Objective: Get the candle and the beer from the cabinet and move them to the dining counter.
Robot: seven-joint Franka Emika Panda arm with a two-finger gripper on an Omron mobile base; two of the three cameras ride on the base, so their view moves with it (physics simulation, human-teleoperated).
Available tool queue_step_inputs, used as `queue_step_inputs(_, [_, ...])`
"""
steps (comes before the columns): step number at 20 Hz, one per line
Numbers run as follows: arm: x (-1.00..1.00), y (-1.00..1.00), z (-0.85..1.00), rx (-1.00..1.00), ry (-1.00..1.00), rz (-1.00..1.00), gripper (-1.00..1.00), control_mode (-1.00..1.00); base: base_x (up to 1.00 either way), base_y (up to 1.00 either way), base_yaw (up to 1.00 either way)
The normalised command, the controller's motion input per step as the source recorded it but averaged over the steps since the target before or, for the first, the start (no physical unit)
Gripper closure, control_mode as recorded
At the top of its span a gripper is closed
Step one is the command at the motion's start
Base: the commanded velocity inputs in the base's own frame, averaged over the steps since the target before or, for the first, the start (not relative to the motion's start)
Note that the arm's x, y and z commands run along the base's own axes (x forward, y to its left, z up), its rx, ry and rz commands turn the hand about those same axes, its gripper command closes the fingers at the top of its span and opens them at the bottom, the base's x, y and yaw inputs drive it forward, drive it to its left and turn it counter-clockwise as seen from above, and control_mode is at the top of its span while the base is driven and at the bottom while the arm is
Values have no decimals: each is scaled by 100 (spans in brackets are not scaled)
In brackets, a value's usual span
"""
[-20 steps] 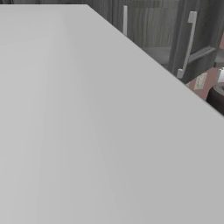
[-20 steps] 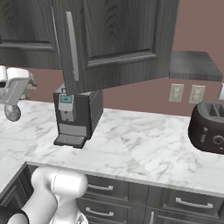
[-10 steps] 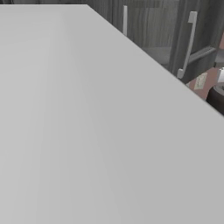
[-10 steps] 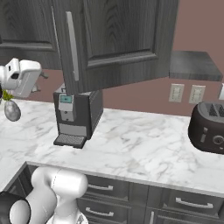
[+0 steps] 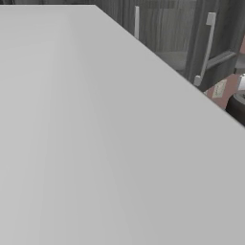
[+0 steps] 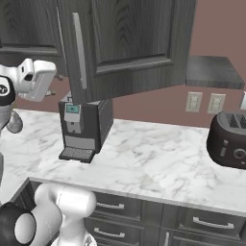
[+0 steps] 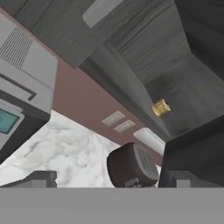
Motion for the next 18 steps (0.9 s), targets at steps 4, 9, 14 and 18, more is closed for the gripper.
queue_step_inputs(4, [0,-41,2,-2,0,0,-100,-100,0,0,0])
queue_step_inputs(9, [0,-43,2,-1,0,0,-100,-100,0,0,0])
queue_step_inputs(14, [0,-55,1,0,0,0,-100,-100,0,0,0])
queue_step_inputs(18, [-4,-61,1,0,0,0,-100,-100,0,0,0])
